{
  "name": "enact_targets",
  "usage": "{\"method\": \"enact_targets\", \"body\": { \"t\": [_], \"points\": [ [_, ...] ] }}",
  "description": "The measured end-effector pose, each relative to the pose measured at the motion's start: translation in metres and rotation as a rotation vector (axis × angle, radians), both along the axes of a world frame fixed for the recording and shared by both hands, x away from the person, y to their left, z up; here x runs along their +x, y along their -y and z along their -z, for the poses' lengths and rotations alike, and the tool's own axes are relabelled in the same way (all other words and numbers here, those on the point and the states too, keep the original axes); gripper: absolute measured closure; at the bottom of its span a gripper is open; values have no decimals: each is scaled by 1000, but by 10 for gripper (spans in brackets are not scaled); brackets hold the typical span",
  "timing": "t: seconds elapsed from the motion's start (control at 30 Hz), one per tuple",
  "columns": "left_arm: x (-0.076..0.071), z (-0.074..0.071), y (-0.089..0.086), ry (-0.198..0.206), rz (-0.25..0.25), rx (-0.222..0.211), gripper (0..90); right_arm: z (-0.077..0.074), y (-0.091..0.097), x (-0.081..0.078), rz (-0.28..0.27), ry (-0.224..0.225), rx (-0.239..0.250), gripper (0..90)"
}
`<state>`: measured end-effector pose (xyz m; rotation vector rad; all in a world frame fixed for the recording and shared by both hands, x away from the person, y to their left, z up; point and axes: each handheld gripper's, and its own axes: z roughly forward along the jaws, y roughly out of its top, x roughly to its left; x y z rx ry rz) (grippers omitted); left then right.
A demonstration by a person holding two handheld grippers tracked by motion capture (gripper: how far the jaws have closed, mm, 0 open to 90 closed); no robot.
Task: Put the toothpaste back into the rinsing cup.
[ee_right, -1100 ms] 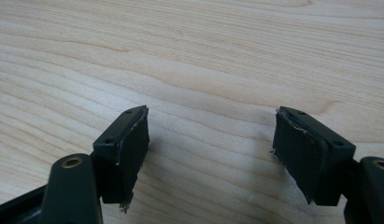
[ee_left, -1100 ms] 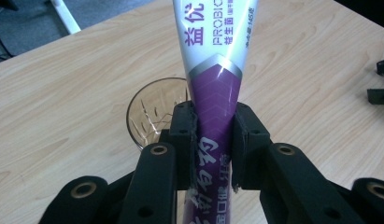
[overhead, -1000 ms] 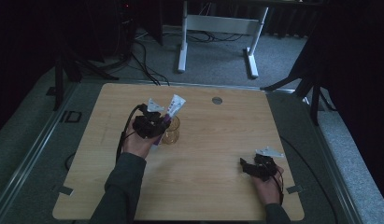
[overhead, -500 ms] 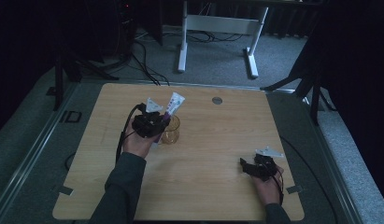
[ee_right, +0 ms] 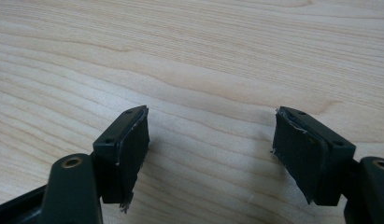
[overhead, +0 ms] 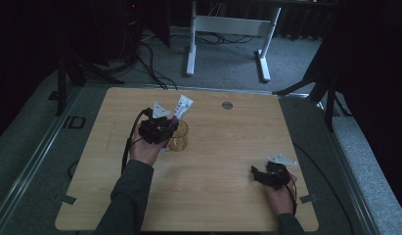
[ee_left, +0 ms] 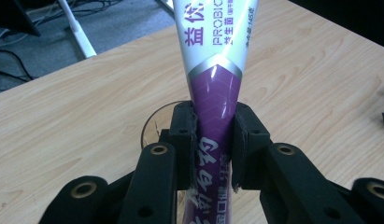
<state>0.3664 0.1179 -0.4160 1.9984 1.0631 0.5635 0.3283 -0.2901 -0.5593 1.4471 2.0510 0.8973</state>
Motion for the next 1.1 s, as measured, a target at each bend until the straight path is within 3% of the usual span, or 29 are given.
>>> {"method": "enact_targets", "body": {
  "t": [0.5, 1.1],
  "points": [
    [2, -1, -2, 37, -23, -38, 731, 0, 0, 0, -2, 1, -1, 269],
    [7, -2, 2, 63, -11, -63, 731, 0, 0, 0, -3, 1, 0, 269]
  ]
}}
